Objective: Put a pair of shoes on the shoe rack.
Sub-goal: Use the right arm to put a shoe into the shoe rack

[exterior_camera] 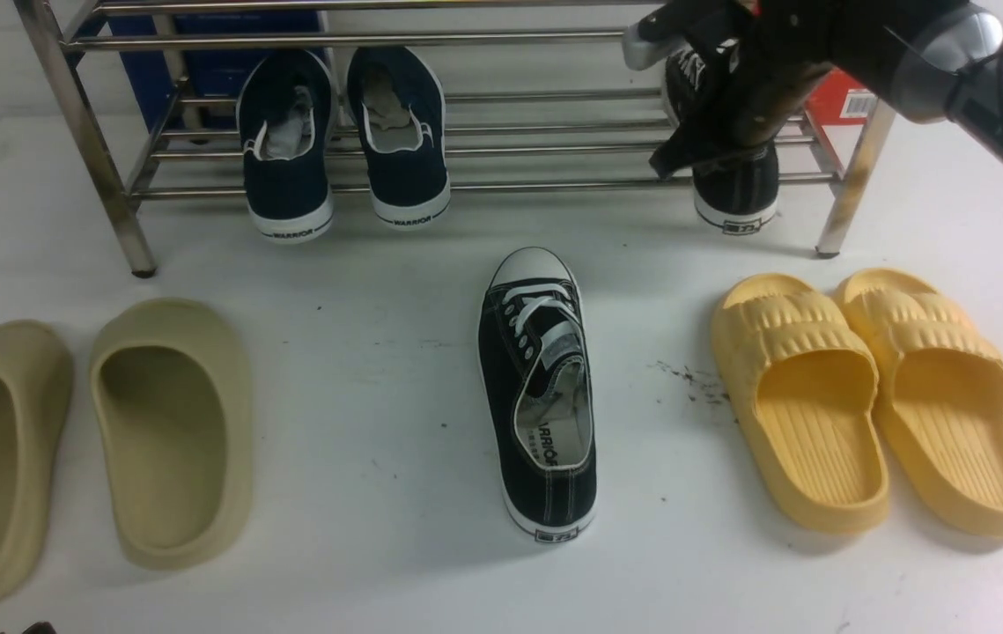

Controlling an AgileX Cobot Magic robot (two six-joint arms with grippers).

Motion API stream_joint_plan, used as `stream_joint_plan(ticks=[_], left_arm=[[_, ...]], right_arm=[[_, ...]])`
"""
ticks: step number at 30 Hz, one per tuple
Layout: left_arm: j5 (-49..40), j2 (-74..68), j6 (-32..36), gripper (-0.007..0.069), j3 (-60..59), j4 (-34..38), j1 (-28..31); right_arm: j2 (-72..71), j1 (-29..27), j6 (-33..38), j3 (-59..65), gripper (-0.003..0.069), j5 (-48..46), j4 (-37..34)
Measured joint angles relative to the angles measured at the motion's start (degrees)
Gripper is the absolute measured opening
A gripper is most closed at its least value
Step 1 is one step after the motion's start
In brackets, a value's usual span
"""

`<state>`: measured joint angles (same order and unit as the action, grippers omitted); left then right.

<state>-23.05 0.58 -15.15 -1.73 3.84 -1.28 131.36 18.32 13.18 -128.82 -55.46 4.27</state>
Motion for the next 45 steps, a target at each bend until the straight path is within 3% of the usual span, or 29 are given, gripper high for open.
stream_joint_plan(ticks=[10,15,19,20,21,25,30,35,37,45], left_arm=[[0.0,0.0,0.0,0.0228,0.0,0.0,0.0],[0.0,0.0,0.0,0.023,0.0,0.0,0.0],[0.0,0.0,0.0,0.0237,0.0,0.0,0.0],[0.0,0.0,0.0,0.0237,0.0,0.0,0.0],[0.0,0.0,0.0,0.0237,0.0,0.0,0.0],[0.0,0.0,0.0,0.0239,0.0,0.0,0.0],[0.0,0.0,0.0,0.0239,0.0,0.0,0.0],[0.0,0.0,0.0,0.0239,0.0,0.0,0.0],[0.0,0.0,0.0,0.0239,0.0,0.0,0.0],[0.0,0.0,0.0,0.0239,0.0,0.0,0.0]], right_arm=[[-0.4,0.0,0.9,0.0,0.0031,-0.7,-2.4],[-0.4,0.0,-0.9,0.0,0.0071,-0.6,-0.7],[-0.7,0.0,-4.7,0.0,0.02,0.3,2.6],[-0.7,0.0,-4.7,0.0,0.02,0.3,2.6],[-0.9,0.0,-5.9,0.0,0.0278,0.8,3.5],[-2.5,0.0,-6.7,0.0,0.0426,0.8,3.1],[-6.4,0.0,-6.9,0.0,0.0487,-2.8,-0.7],[-9.6,0.0,-6.9,-0.1,0.045,-11.8,-4.3],[-11.1,0.0,-6.9,-0.1,0.0358,-15.6,-6.1],[-18.4,0.0,-6.9,7.7,0.0028,-16.1,-7.0]])
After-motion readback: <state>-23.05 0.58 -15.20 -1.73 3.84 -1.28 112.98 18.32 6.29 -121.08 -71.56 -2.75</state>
